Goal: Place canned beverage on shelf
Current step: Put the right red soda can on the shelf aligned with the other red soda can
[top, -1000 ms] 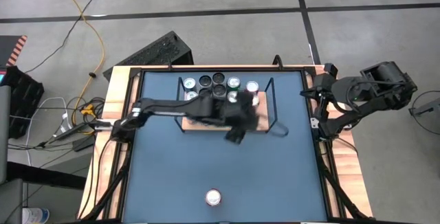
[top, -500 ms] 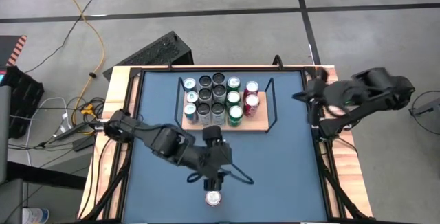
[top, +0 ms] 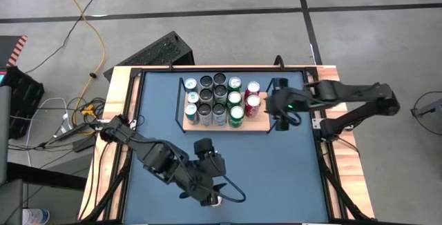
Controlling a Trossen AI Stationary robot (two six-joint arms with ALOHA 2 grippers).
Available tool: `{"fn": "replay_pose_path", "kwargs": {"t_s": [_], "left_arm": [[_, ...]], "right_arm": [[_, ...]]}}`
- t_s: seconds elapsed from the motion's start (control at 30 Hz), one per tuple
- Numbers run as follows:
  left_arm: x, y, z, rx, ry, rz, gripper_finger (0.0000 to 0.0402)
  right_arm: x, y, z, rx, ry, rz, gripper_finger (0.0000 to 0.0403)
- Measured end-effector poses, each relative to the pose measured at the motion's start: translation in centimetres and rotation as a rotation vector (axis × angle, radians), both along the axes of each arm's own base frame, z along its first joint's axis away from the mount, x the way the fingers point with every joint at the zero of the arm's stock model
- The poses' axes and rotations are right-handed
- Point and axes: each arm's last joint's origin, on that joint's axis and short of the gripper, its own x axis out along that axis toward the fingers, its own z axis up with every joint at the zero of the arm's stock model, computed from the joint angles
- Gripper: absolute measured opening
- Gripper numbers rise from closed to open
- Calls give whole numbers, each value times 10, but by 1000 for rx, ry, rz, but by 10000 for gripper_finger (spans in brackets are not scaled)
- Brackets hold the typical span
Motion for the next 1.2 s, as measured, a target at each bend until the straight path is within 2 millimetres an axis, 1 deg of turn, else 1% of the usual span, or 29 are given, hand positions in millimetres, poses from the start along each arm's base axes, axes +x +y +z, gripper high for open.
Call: {"fn": "replay_pose_path", "kwargs": {"t_s": [0.07, 0.13, 0.3, 0.43, 0.63, 0.77, 0.83, 1.2], "left_arm": [[-3, -3, -1, -8, 7, 2, 336], [-6, -6, -2, -13, 20, 4, 336], [-13, -13, -4, -8, 45, -4, 336], [-17, -16, -5, -9, 70, 3, 336], [-23, -16, -7, 2, 104, 19, 336], [-28, -14, -3, 23, 94, 37, 336], [-31, -14, -3, 41, 99, 39, 336], [-31, -13, -2, 60, 86, 56, 336]], "right_arm": [[15, -7, -7, -3, 24, 39, 242], [29, -14, -16, 9, 45, 86, 252], [50, -32, -39, 30, 154, 193, 251], [61, -45, -56, 9, 237, 225, 244], [70, -63, -70, 4, 286, 191, 239], [70, -69, -72, 18, 288, 153, 238], [70, -70, -72, 28, 282, 135, 236], [66, -69, -72, 35, 305, 83, 209]]}}
